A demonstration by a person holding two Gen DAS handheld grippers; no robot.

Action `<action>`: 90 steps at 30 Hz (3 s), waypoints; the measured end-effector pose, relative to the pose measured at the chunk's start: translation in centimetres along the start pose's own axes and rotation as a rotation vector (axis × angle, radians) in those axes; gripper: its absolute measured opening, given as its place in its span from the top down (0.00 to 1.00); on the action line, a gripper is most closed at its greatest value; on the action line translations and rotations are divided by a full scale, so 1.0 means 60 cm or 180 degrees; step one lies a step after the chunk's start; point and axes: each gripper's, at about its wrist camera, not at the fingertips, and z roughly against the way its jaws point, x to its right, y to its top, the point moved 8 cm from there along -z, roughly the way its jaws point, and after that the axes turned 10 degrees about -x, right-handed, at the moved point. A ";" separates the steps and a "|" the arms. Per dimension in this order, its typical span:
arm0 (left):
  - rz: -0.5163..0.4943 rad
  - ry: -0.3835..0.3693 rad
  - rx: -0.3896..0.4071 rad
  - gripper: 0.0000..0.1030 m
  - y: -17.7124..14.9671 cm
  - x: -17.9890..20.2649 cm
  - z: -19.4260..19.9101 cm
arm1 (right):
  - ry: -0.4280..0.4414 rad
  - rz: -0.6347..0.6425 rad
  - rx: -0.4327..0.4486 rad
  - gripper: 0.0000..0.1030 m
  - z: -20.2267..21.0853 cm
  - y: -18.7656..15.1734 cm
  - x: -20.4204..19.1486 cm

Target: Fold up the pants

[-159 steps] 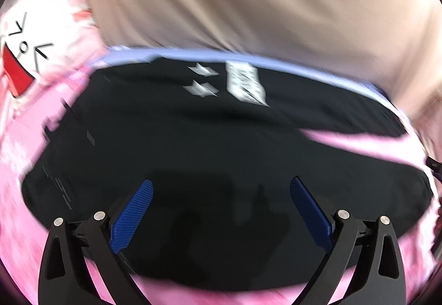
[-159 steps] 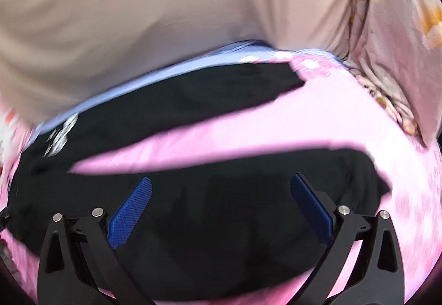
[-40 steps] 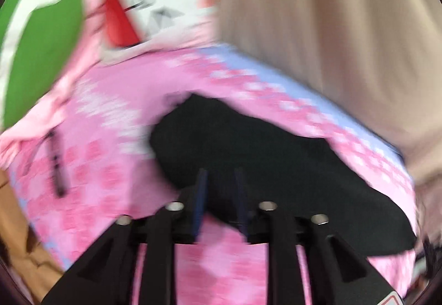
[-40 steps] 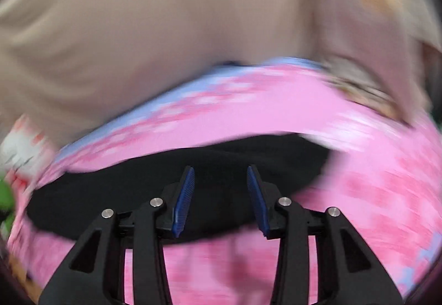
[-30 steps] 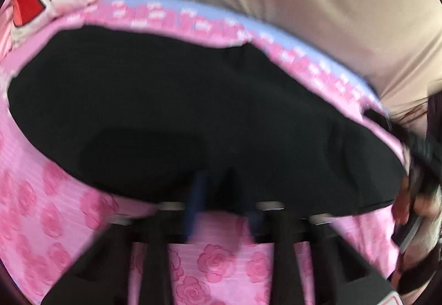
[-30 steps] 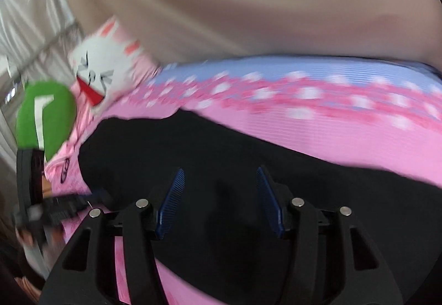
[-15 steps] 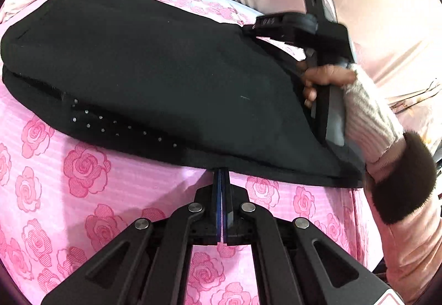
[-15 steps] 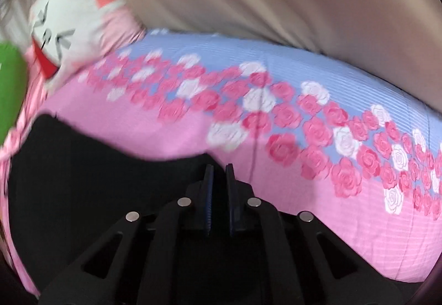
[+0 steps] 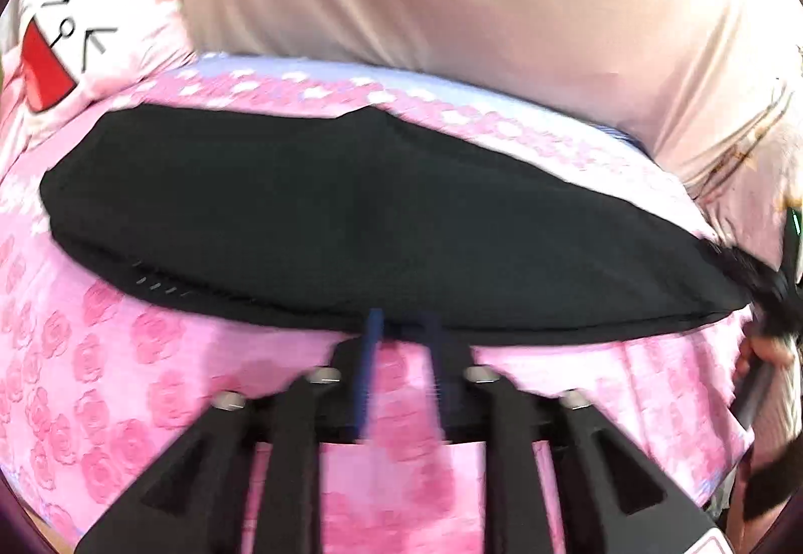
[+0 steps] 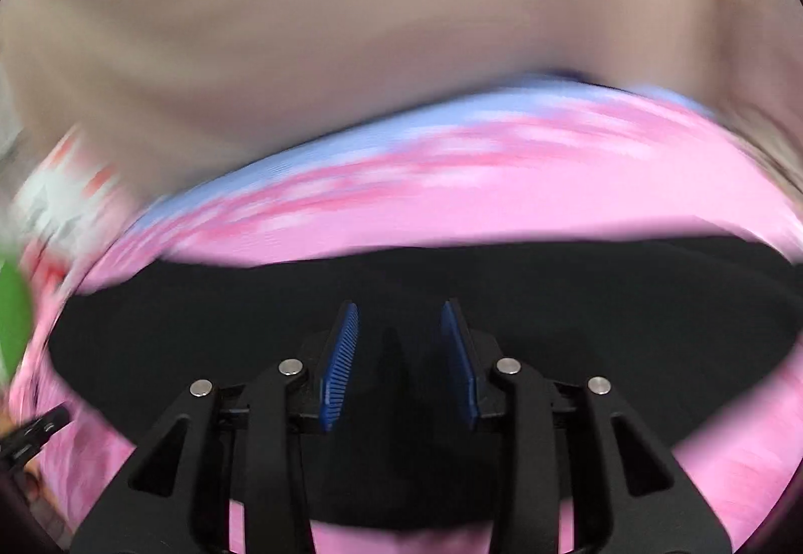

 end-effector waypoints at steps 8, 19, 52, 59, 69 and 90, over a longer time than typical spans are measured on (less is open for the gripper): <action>-0.0112 -0.0056 -0.0139 0.60 0.021 0.121 -0.077 | -0.0607 -0.0565 0.0102 0.26 0.065 0.069 0.308; -0.0101 0.0183 -0.0273 0.54 0.019 0.126 -0.133 | 0.0142 0.0234 0.0541 0.96 0.114 0.169 0.222; -0.0112 -0.0220 -0.0199 0.37 0.015 0.129 -0.119 | -0.0190 -0.0835 -0.0234 0.93 0.022 0.039 0.310; 0.0056 -0.0366 0.0104 0.33 0.019 0.112 -0.080 | 0.0419 -0.1172 -0.0259 0.33 0.049 0.003 0.265; 0.0396 -0.0625 -0.0048 0.31 0.004 0.066 -0.079 | 0.0413 -0.1427 -0.0281 0.82 -0.036 0.046 0.252; 0.0564 -0.0943 0.0152 0.31 -0.012 -0.017 -0.008 | 0.0878 0.1760 -0.0603 0.79 -0.059 -0.118 -0.447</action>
